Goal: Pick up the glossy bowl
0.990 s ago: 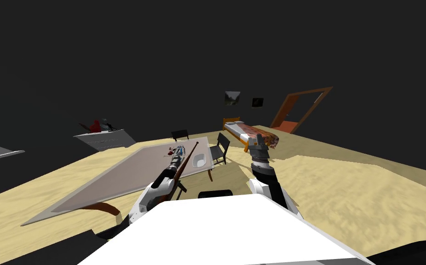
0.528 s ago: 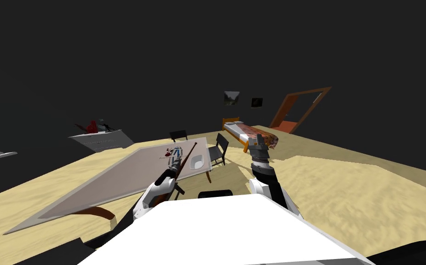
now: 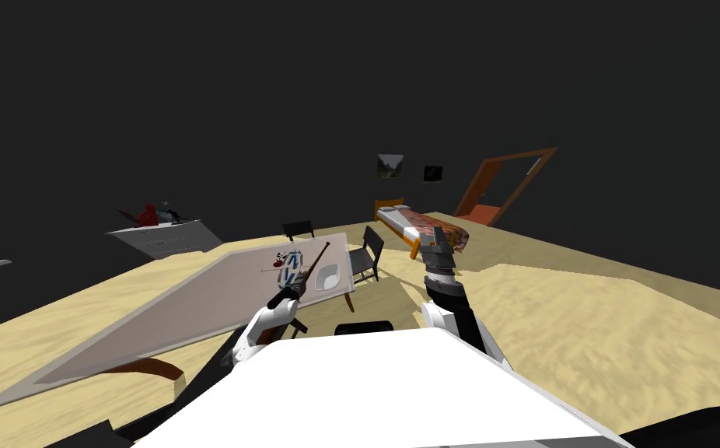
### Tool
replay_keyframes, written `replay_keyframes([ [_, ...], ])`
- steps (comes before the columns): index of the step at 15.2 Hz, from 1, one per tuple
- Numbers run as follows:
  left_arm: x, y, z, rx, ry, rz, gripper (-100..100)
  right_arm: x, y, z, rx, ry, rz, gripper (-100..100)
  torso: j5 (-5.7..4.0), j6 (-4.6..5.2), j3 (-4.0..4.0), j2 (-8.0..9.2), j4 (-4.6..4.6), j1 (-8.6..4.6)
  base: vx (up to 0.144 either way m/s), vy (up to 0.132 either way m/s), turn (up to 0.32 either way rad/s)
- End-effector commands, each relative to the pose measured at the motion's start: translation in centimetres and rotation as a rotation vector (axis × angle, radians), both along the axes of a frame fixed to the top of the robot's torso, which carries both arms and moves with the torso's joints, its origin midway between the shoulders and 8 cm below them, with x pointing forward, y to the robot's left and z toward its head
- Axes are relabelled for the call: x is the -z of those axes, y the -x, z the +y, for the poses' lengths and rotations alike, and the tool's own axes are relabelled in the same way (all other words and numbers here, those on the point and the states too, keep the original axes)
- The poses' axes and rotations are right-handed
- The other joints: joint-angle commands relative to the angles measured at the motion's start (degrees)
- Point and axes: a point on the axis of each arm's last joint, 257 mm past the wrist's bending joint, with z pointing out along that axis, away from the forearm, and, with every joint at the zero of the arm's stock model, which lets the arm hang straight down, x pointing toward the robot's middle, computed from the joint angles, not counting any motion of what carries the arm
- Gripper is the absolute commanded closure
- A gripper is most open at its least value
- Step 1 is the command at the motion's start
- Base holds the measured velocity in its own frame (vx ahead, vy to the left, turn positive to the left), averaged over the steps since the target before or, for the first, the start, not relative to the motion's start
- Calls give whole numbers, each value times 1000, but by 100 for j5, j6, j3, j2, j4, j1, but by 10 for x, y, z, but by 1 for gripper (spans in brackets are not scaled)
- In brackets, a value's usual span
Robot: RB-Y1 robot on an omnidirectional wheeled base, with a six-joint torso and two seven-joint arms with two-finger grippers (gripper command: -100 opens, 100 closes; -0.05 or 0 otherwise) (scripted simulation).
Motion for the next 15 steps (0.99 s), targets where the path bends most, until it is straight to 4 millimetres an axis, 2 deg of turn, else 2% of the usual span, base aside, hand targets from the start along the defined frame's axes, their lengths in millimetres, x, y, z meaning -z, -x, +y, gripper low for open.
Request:
replay_keyframes([
  [1, 21, 8, 3, -21, 28, 67, -100, 0, 0, 0, 0, 0, 0, 0, 0, 0, 0, 0, 0, 0, 52, -80, -14],
  [3, 24, 10, 3, -23, 31, 81, -100, 0, 0, 0, 0, 0, 0, 0, 0, 0, 1, 2, 0, 1, 43, -62, -3],
  [4, 38, 17, 3, -37, 51, 126, -100, 0, 0, 0, 0, 0, 0, 0, 1, 0, 3, 5, 1, 7, 37, -48, -11],
  [5, 38, 17, 2, -37, 52, 130, -100, 0, 0, 0, 0, 0, 0, 0, 2, 0, 4, 6, 1, 10, 43, -51, -13],
  [6, 51, 24, 2, -51, 72, 173, -100, 0, 0, 0, 0, 0, 0, 0, 2, 0, 4, 6, 1, 11, 51, -60, -14],
  [7, 52, 24, 1, -51, 73, 176, -100, 0, 0, 0, 0, 0, 0, 0, 2, 0, 2, 4, 1, 9, 51, -56, -9],
  [8, 64, 31, 0, -63, 93, 220, -100, 0, 0, 0, 0, 0, 0, 0, 2, 0, 2, 4, 1, 10, 51, -65, -14],
  [9, 64, 32, 0, -63, 93, 221, -100, 0, 0, 0, 0, 0, 0, 0, 2, 0, 2, 3, 1, 7, 46, -67, -9],
  [10, 76, 39, -2, -74, 113, 263, -100, 0, 0, 0, 0, 0, 0, 0, 1, 0, 2, 4, 1, 6, 43, -66, -8],
  [11, 76, 39, -2, -74, 113, 263, -100, 0, 0, 0, 0, 0, 0, 0, 1, 0, 3, 5, 1, 5, 41, -64, -8],
  [12, 86, 45, -5, -84, 132, 301, -100, 0, 0, 0, 0, 0, 0, 0, 1, 0, 3, 6, 1, 6, 40, -68, -12],
  [13, 86, 45, -5, -84, 132, 301, -100, 0, 0, 0, 0, 0, 0, 0, 1, 0, 4, 6, 1, 4, 41, -60, -10],
  [15, 103, 58, -11, -101, 167, 370, -100, 0, 0, 0, 0, 0, 0, 0, 1, 0, 4, 6, 1, 6, 50, -67, -14],
])
